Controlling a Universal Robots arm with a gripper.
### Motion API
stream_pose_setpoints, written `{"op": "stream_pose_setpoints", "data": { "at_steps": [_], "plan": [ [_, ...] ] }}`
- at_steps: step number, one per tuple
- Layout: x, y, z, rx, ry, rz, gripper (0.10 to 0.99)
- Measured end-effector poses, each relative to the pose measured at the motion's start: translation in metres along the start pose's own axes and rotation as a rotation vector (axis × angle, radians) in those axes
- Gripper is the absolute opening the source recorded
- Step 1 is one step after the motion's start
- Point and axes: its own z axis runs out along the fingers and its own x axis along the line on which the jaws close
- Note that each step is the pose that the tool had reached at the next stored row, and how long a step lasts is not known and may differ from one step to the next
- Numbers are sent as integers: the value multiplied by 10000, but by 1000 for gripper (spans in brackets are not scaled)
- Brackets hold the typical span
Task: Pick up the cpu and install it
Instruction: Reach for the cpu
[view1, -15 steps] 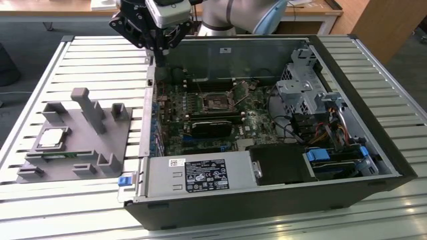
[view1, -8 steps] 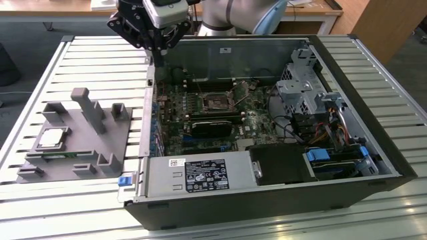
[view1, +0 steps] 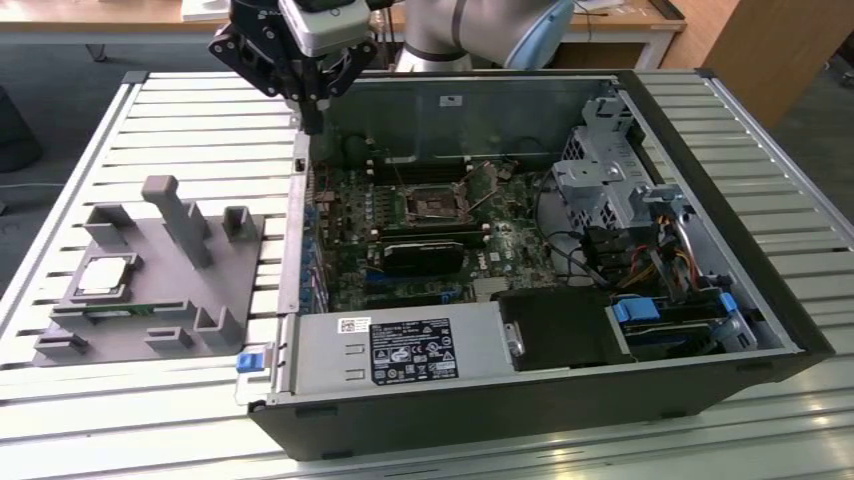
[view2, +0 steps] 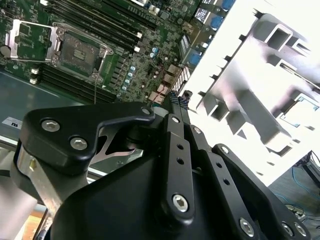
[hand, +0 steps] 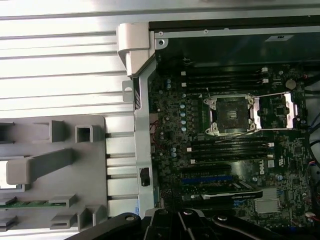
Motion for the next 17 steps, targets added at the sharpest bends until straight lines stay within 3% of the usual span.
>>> {"op": "stream_pose_setpoints", "data": {
  "at_steps": [17],
  "plan": [
    [88, -7, -2, 0, 0, 1, 106]
  ]
}}
